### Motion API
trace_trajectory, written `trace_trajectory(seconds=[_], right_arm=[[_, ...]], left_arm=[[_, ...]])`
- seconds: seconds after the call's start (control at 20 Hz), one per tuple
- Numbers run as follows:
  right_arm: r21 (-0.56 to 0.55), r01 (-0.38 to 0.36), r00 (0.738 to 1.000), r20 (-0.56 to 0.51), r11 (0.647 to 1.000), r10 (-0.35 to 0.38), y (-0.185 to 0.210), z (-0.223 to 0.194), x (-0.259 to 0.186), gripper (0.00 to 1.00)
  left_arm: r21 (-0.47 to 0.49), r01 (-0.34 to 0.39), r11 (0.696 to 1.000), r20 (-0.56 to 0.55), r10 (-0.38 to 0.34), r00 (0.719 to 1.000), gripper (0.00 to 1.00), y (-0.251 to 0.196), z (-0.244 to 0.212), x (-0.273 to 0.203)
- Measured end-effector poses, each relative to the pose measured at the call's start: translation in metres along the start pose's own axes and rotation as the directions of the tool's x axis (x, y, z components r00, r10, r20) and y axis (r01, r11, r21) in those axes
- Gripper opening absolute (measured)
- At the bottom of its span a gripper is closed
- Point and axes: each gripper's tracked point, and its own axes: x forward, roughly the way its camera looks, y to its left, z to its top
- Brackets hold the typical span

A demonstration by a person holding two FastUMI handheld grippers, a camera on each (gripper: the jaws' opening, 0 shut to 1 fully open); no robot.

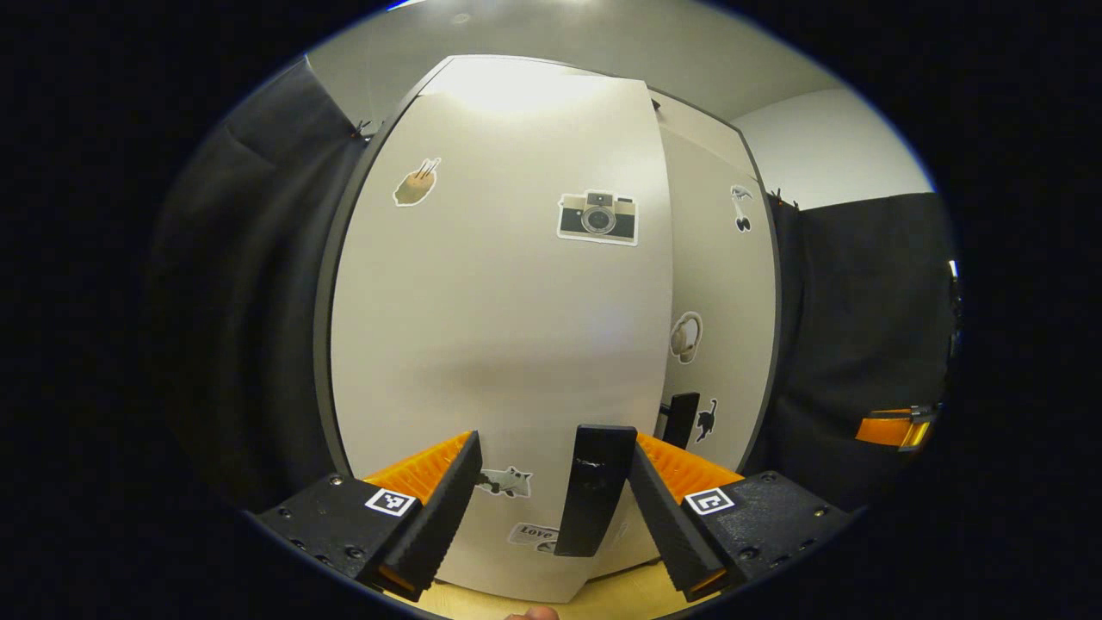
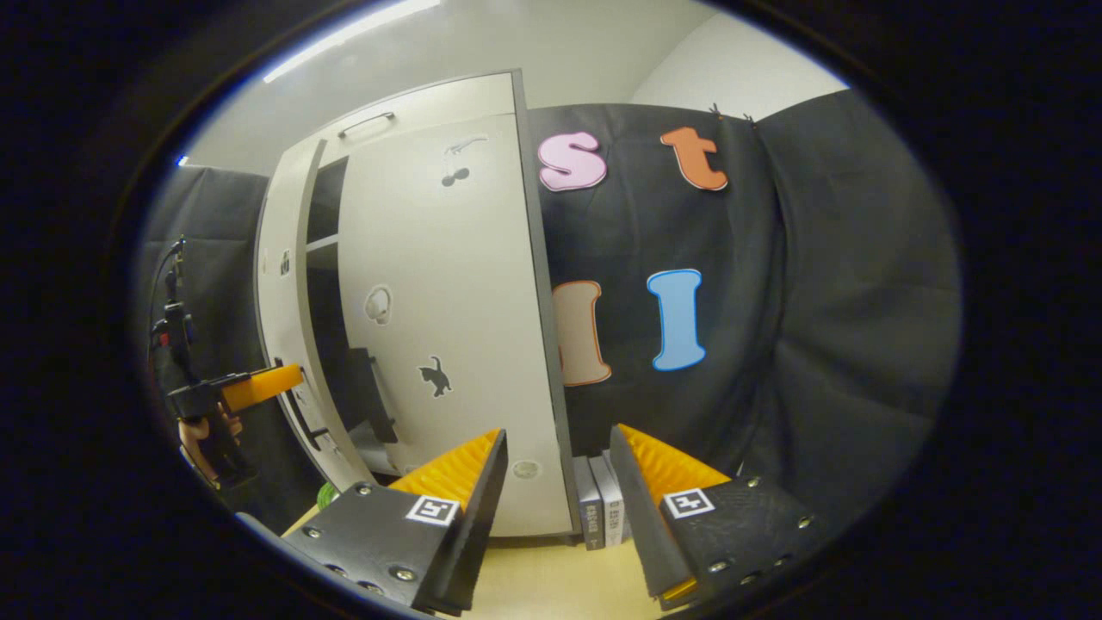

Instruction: Grab one shoe with the right hand and put it into the shoe cabinet, grab the other shoe with the left hand and put it into the shoe cabinet; then close the right door with the right hand and the left door with the left hand.

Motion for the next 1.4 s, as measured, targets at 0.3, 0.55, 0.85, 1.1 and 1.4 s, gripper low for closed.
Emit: trace_trajectory(seconds=[0.3, 0.55, 0.85, 1.1, 1.4], right_arm=[[-0.007, 0.006, 1.0, 0.0, 1.0, -0.006, -0.006, -0.001, 0.008, 0.71], [0.0, 0.009, 1.0, 0.002, 1.0, -0.009, -0.012, 0.002, 0.012, 0.72], [0.001, 0.017, 1.0, 0.002, 1.0, -0.017, -0.017, 0.002, 0.012, 0.71], [-0.002, 0.028, 1.0, 0.003, 1.0, -0.028, -0.025, 0.003, 0.007, 0.71], [0.004, 0.039, 0.999, 0.002, 0.999, -0.039, -0.032, 0.002, 0.002, 0.71]], left_arm=[[-0.026, -0.003, 1.0, -0.004, 0.003, 1.0, 1.0, -0.002, -0.003, 0.016], [0.002, -0.016, 1.0, -0.009, 0.016, 1.0, 1.0, -0.002, -0.002, 0.026], [-0.001, -0.031, 1.0, -0.013, 0.031, 0.999, 1.0, -0.002, -0.003, 0.033], [0.021, -0.054, 0.998, -0.012, 0.055, 0.998, 1.0, -0.001, -0.003, 0.039], [0.038, -0.075, 0.996, -0.008, 0.076, 0.997, 1.0, -0.002, -0.004, 0.041]])
